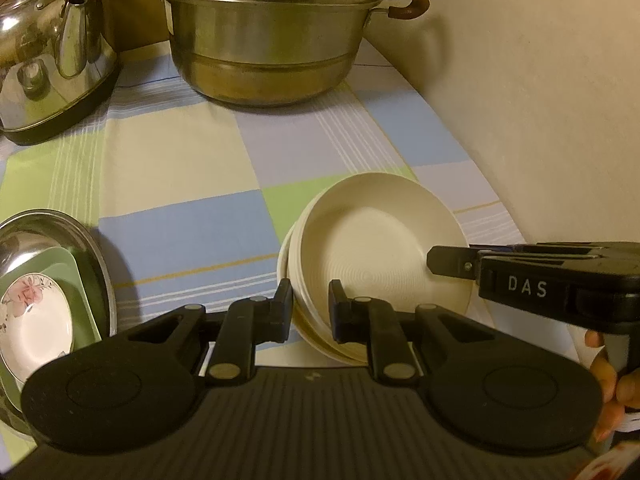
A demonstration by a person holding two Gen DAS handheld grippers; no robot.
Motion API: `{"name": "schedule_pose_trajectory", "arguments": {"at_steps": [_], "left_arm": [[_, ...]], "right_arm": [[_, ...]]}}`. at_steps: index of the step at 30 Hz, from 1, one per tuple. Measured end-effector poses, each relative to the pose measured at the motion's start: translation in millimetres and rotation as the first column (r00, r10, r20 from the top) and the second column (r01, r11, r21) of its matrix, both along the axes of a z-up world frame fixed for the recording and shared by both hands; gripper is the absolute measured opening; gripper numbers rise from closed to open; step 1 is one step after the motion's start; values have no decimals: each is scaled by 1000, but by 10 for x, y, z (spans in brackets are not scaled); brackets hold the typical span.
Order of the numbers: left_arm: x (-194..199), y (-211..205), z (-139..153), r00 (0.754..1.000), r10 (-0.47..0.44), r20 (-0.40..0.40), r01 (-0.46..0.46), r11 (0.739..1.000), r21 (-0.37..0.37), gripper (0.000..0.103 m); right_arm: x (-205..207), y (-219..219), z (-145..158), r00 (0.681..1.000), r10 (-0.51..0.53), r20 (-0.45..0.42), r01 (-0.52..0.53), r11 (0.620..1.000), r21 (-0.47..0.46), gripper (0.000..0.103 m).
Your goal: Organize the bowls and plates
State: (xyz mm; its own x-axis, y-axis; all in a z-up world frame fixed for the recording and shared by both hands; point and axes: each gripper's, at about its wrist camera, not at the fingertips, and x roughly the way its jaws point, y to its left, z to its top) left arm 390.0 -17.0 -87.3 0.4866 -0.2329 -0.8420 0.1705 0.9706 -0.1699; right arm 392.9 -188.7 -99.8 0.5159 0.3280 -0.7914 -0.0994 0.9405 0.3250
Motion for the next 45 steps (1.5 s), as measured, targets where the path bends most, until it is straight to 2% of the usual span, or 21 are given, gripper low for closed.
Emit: {"name": "schedule_pose_trajectory", "arguments": {"at_steps": [20,21,24,35,40,45], "left_arm": [[-17,0,15,1000,18,8,-18,1000,-7,18],[-25,2,29,1000,20,11,-20,1000,-7,18],[-56,12,81,999,27,25,-27,1000,-7,18],[-299,17,341,994,69,79,-68,997,-23,24],[-538,19,477,990,92,108,-90,996,-22,25],[-862,26,621,982,122,142,-121,993,-12,31]], "right_arm": [[-42,-42,27,999,-17,32,16,1000,4,17],[-48,-47,37,999,-19,38,19,1000,3,21],[-75,-76,62,998,-27,53,26,1000,13,41],[-276,-185,192,994,-31,104,26,998,50,49],[-484,-269,274,992,-30,126,19,996,84,56],[-776,-343,387,986,-28,162,11,995,103,59]]}}
